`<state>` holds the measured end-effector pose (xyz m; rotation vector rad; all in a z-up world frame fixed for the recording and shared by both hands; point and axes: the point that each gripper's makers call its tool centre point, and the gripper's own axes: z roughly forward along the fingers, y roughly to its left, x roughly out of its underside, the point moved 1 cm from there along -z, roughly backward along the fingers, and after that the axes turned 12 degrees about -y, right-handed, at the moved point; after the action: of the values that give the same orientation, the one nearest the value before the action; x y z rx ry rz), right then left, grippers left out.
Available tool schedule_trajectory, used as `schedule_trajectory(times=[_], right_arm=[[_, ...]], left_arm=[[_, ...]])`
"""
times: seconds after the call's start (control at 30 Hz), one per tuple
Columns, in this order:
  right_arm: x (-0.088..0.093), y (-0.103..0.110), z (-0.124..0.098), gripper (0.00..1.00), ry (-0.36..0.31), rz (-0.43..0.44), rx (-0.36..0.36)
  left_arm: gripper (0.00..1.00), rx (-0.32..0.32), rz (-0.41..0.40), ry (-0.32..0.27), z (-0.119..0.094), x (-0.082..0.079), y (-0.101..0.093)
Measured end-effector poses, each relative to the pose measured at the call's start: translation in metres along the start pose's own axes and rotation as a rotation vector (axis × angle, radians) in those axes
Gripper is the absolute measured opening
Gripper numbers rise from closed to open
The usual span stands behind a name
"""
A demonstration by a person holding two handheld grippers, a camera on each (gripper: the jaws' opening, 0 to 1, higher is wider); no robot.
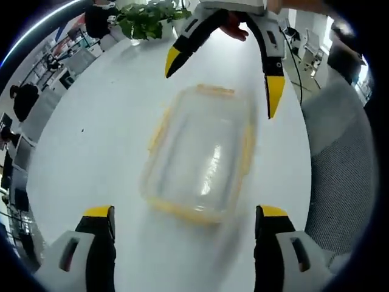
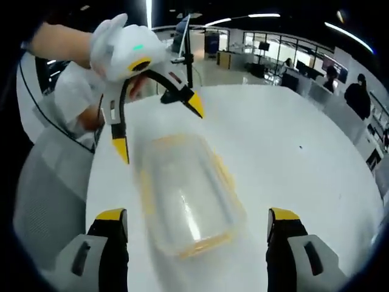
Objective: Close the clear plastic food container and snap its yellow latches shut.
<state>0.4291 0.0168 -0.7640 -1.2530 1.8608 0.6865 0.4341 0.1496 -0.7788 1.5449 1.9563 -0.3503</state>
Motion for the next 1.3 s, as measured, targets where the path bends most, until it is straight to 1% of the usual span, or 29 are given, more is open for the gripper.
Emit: schedule_trajectory(times=[0.2,0.3,0.47,0.53,0.63,0.77,0.87,1.0,1.17,1.3], right_arm=[[0.000,0.003,-0.007,0.96,-0.028,0.035,0.027],[0.001,0.004,-0.010,0.96,-0.039,0.050,0.040],[0.000,0.003,-0.014,0.96,-0.084,0.088,0.072],[0.000,0.004,-0.016,0.96,-0.095,0.095,0.083],[0.001,0.004,-0.020,0.96,-0.113,0.111,0.097],[0.003,0.004,-0.025,0.96,-0.136,0.133,0.117],[0.004,0.003,-0.030,0.96,-0.152,0.151,0.142],[0.004,0.003,-0.032,0.96,-0.170,0.165,0.165],[0.003,0.007,-0.035,0.96,-0.212,0.191,0.185],[0.006,0.010,-0.036,0.96,-0.221,0.201,0.198]], left_arm=[[0.98,-0.013,-0.040,-0.031,-0.008,0.003,-0.003],[0.98,-0.019,-0.078,-0.043,-0.010,0.007,-0.007],[0.97,-0.030,-0.105,-0.052,-0.014,0.014,-0.011],[0.97,-0.044,-0.138,-0.066,-0.015,0.016,-0.011],[0.97,-0.055,-0.160,-0.072,-0.017,0.020,-0.012],[0.96,-0.071,-0.178,-0.086,-0.020,0.021,-0.014],[0.96,-0.088,-0.213,-0.105,-0.022,0.024,-0.014],[0.96,-0.113,-0.255,-0.126,-0.025,0.028,-0.015],[0.95,-0.136,-0.302,-0.147,-0.028,0.034,-0.019],[0.95,-0.151,-0.337,-0.159,-0.031,0.038,-0.023]])
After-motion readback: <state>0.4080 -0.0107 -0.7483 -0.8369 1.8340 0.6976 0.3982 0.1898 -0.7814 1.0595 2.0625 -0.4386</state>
